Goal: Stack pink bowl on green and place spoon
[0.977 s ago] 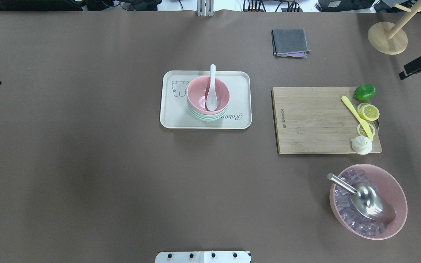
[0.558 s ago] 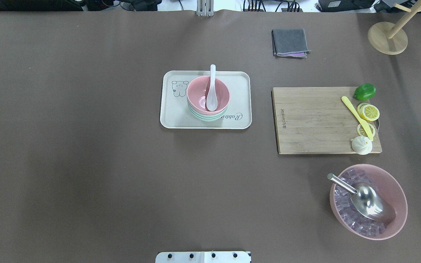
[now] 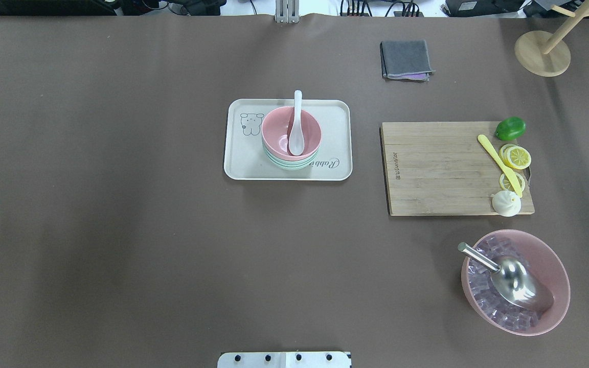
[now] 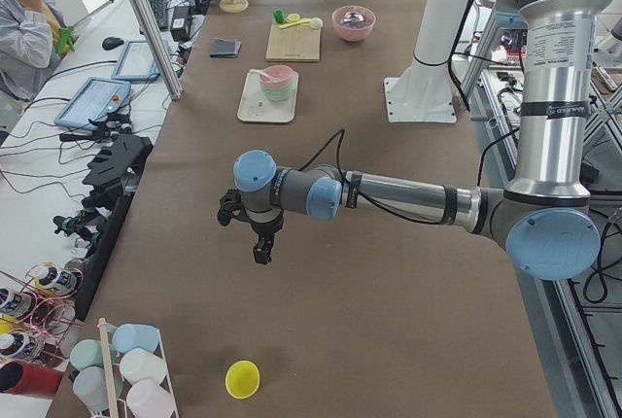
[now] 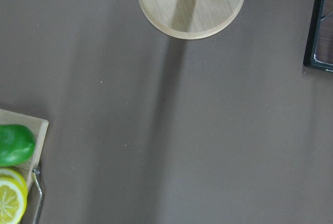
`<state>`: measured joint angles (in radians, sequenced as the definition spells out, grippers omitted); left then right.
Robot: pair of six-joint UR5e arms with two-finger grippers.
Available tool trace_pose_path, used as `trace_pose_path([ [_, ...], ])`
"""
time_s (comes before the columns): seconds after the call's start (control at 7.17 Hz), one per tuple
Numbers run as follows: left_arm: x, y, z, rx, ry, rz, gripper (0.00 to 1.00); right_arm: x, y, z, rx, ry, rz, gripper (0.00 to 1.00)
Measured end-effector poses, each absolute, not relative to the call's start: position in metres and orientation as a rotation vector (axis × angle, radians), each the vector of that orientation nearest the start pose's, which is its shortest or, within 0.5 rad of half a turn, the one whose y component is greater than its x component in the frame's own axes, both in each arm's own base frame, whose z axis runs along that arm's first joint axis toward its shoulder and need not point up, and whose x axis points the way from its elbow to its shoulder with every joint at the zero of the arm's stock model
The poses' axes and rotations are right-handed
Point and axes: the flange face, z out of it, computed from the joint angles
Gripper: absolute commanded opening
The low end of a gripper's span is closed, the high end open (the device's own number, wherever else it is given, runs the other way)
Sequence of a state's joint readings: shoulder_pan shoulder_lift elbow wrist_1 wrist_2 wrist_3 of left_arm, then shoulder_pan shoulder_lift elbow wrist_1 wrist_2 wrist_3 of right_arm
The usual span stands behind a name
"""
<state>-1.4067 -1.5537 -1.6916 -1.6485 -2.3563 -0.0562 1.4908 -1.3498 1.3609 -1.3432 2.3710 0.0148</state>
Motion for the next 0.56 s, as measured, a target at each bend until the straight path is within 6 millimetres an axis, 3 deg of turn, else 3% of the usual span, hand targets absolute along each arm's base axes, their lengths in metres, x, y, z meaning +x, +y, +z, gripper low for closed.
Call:
trace_pose_path([
  [0.14,0.019,-0.499,0.598,0.087,0.800,0.165,0.98,0.018,-0.612,0.603,0.175,-0.800,-0.145,1.00],
  [0.56,0.019,-0.505,0.589,0.098,0.805,0.155,0.98,0.026,-0.619,0.592,0.169,-0.773,-0.125,1.00],
])
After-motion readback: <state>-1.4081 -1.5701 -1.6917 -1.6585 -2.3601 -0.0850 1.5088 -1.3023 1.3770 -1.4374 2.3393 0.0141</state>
